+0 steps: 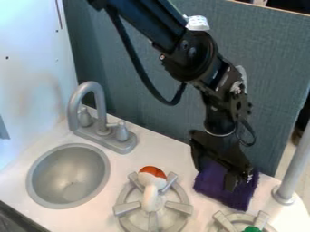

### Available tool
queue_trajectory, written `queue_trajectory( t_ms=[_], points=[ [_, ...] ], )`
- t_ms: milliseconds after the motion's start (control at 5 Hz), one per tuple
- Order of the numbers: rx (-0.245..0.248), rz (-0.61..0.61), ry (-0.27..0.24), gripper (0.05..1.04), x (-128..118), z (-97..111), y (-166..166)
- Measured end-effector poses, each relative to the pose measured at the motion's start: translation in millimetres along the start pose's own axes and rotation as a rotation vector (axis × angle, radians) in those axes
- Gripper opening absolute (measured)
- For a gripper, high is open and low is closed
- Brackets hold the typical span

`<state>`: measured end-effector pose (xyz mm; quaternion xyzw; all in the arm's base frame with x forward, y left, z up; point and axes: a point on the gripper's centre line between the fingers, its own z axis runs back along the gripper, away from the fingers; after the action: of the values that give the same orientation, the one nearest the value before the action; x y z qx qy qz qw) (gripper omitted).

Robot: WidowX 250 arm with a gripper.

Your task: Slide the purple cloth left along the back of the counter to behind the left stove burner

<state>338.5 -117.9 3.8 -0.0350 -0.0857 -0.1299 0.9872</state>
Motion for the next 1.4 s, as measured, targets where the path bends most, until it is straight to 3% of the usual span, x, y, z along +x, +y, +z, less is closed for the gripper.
queue_trajectory(
  t_ms=[200,400,600,800,1400],
  points=[
    [-0.002,0.000,0.037,1.000,-7.0,-12.1,0.3],
    [-0.063,0.037,0.011,1.000,5.5,-36.2,17.8],
    [-0.047,0.151,-0.061,1.000,27.5,-51.4,42.8],
    [-0.032,0.204,-0.087,1.000,42.6,-65.3,46.9],
    [-0.040,0.168,-0.062,1.000,68.8,-81.7,21.7]
  ],
)
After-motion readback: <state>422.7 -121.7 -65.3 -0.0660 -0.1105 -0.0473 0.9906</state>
